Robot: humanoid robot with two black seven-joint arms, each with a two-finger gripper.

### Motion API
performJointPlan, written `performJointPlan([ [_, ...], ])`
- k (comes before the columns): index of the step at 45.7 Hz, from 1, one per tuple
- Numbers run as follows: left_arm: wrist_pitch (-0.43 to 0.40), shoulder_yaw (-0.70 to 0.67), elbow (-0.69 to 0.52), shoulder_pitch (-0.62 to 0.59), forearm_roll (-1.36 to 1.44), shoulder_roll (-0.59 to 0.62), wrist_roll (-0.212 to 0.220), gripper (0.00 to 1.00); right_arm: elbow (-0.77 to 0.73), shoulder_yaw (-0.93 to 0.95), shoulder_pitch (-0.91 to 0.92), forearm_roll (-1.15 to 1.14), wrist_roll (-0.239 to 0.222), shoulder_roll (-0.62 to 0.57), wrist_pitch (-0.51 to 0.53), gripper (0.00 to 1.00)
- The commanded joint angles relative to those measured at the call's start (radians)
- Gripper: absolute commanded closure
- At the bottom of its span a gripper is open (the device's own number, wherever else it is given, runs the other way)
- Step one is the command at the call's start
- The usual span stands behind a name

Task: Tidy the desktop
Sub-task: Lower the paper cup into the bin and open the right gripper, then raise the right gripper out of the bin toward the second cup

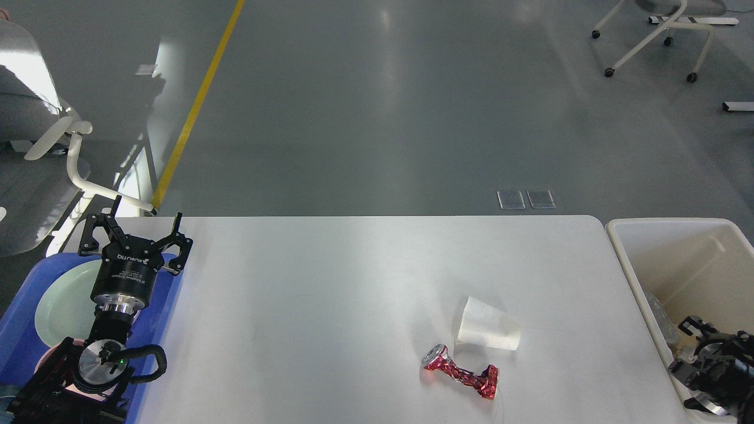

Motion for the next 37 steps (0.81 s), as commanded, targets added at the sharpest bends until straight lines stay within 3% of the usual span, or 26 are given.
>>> performJointPlan([
  [1, 0.0, 0.0, 0.0, 0.0, 0.0, 0.0, -0.001, 0.03, 0.008, 0.001, 0.01, -0.008, 0.0, -0.004, 0.001, 0.0],
  [10, 0.0, 0.0, 0.0, 0.0, 0.0, 0.0, 0.0, 0.03, 0.152, -0.013, 0.164, -0.046, 0.001, -0.086, 0.064, 0.0],
  [21, 0.0, 0.0, 0.0, 0.0, 0.0, 0.0, 0.0, 0.03, 0.431, -0.031, 0.475, -0.339, -0.002, -0.234, 0.171, 0.0],
  [37, 0.0, 0.0, 0.0, 0.0, 0.0, 0.0, 0.0, 0.03, 0.552, -0.239, 0.978, -0.393, -0.005, -0.196, 0.792, 0.0],
])
